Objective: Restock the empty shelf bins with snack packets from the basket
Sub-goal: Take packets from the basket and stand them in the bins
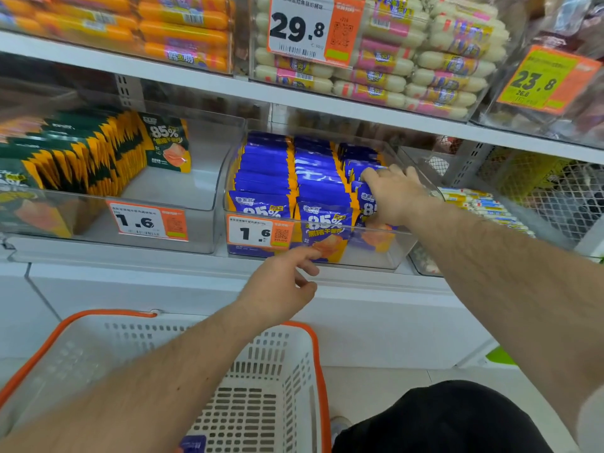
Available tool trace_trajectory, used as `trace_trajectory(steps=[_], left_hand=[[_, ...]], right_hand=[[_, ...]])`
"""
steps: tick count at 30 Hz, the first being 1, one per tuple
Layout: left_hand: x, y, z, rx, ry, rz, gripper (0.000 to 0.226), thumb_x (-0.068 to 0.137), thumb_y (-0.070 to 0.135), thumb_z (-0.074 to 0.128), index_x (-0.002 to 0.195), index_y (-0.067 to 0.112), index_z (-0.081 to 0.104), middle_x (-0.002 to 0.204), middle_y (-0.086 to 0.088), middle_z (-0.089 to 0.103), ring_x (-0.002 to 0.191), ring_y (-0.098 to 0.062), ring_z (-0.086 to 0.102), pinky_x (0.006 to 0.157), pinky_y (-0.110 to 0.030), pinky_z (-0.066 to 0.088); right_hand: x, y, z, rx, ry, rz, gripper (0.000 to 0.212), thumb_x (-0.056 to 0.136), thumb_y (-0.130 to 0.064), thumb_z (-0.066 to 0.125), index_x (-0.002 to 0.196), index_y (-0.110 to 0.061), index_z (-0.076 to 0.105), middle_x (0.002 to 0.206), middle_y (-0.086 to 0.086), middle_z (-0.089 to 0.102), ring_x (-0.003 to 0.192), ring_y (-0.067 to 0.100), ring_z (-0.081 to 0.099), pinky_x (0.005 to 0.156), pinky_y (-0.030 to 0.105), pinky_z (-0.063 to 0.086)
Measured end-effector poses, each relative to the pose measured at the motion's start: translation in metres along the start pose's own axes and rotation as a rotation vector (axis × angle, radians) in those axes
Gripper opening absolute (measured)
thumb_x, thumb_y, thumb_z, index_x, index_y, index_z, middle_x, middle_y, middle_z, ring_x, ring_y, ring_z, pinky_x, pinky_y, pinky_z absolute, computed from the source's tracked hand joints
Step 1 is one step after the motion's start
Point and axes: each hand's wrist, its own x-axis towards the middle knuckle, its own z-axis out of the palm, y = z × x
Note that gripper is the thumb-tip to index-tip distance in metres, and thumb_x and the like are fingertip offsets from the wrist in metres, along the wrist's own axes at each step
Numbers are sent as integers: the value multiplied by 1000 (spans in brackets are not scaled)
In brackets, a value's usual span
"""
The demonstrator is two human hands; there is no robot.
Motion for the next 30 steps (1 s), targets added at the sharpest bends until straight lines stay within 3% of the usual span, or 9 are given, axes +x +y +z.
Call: trace_trajectory(steps=[4,13,18,21,23,26,30], left_hand=[[-1,1,-3,16,-23,-20,49,89,14,67,131,34,52,100,21,58,84,1,60,79,-18,50],[-1,-1,-4,16,-27,-21,49,89,14,68,132,32,52,101,20,58,85,-1,61,79,-16,48],[-8,-17,-19,23,-15,-28,44,88,13,68,127,29,55,104,16,60,83,-2,60,75,-14,47],[-23,-42,-34,20,-29,-103,38,88,11,67,119,29,58,102,14,61,81,-5,61,68,-22,54],[-37,-66,-46,61,-67,-148,35,88,10,67,120,23,59,102,10,61,80,-10,62,64,-20,52],[-66,-109,-67,154,-119,-253,33,89,12,67,122,17,61,103,5,62,80,-11,61,72,-20,47],[-104,-171,-90,231,-128,-426,32,90,15,66,122,19,59,104,8,61,86,-13,59,81,-28,50]], right_hand=[[-3,7,-11,-29,-31,18,100,58,-62,84,137,-23,37,137,8,49,127,31,40,107,50,27],[-14,13,-41,19,-2,97,100,59,-60,84,141,-23,41,137,9,48,129,34,36,106,51,27],[-31,-36,-57,238,337,32,65,74,-32,75,133,-22,51,128,8,50,118,32,40,95,43,33],[-41,-99,-38,409,612,-92,38,70,-21,69,107,-14,65,107,10,59,101,35,51,83,43,39],[-44,-149,-19,553,706,-169,25,68,-19,63,92,-12,66,92,10,61,89,35,54,75,41,42],[-53,-227,21,762,608,-207,17,70,-18,58,83,-9,66,83,10,62,83,35,58,74,41,45],[-78,-319,92,943,146,-174,6,75,-14,61,79,-10,64,82,10,64,83,34,60,76,41,49]])
